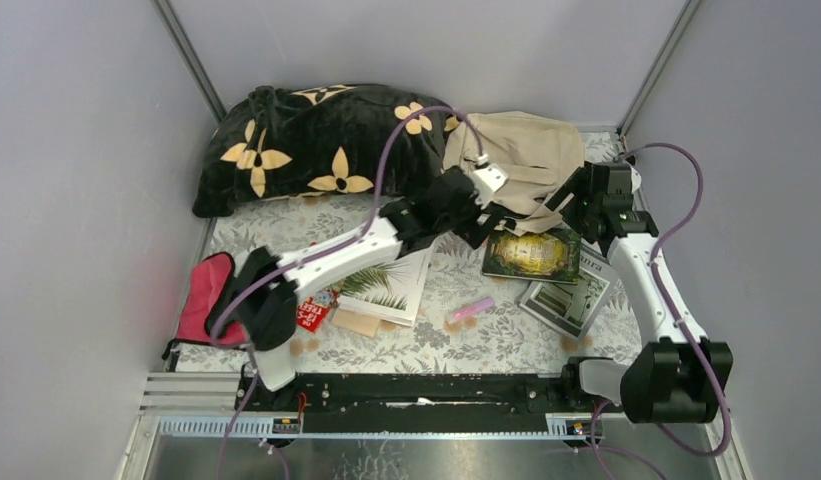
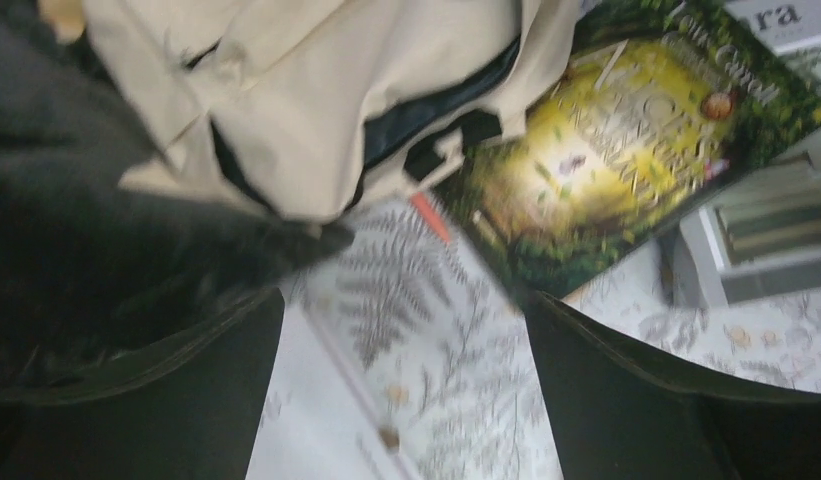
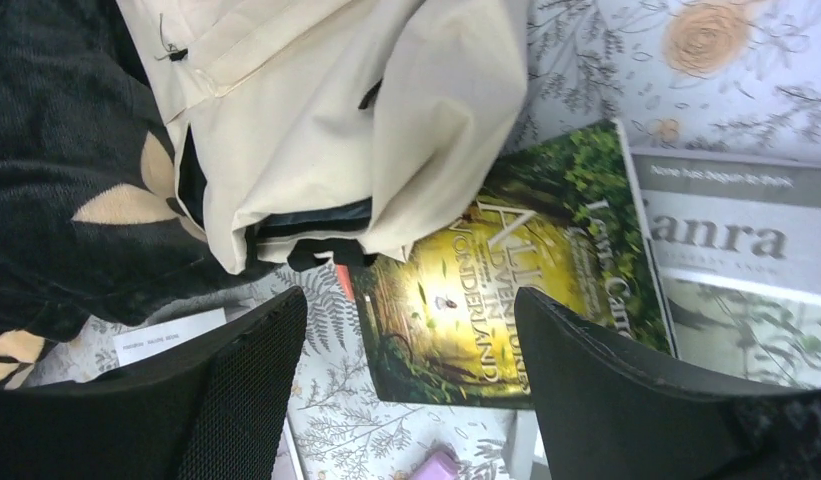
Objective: Pack the student bag
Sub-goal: Pick up the book from the center of the board.
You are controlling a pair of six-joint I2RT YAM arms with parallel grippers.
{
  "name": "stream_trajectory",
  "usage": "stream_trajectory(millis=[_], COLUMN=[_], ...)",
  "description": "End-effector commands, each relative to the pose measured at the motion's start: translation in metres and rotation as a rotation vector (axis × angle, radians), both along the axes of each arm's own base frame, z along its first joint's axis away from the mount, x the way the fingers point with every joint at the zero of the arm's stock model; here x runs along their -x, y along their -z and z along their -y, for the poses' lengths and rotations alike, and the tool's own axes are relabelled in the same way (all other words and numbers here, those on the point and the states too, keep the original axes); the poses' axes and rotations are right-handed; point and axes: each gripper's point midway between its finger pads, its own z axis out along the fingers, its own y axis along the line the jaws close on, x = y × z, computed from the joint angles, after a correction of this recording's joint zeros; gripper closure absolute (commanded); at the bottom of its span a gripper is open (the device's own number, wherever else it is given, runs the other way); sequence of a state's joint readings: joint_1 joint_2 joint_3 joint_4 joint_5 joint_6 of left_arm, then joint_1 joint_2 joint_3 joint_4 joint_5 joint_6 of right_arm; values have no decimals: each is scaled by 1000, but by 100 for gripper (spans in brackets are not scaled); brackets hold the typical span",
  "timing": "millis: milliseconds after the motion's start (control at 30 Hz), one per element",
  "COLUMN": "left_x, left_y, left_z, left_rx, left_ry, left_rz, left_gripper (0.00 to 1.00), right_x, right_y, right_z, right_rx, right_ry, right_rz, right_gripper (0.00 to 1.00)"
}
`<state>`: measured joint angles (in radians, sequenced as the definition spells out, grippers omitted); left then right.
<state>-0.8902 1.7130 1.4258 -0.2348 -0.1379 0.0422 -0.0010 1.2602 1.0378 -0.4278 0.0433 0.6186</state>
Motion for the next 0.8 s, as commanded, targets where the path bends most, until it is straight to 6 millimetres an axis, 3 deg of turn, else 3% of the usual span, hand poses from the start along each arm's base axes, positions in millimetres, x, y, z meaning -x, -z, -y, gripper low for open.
stream_trajectory(millis=[0, 167, 300, 400, 533, 667, 767], left_x=[-36, -66, -83, -87, -72, -45, -29], left_y=[18, 66, 90, 96, 74, 15, -15], left_z=[41, 59, 58, 55, 53, 45, 23], left_rx=[-25, -49, -35, -2, 59, 195, 251], left_ry=[105, 109, 76, 51, 73, 86, 35], left_rz=[-21, -122, -165, -196, -228, -211, -190], left_gripper=[3, 8, 12, 16, 21, 19, 13], right_x=[27, 49, 60, 64, 65, 62, 59], right_y=[-16, -18, -14, -6, 4, 10, 11], right_z=[14, 10, 1, -8, -29, -53, -70], right_rx=[42, 17, -25, -62, -130, -222, -303], right_ry=[87, 86, 53, 20, -87, -195, -259], right_rz=[22, 11, 12, 11, 16, 58, 92], right_gripper=[17, 16, 16, 16, 16, 15, 14])
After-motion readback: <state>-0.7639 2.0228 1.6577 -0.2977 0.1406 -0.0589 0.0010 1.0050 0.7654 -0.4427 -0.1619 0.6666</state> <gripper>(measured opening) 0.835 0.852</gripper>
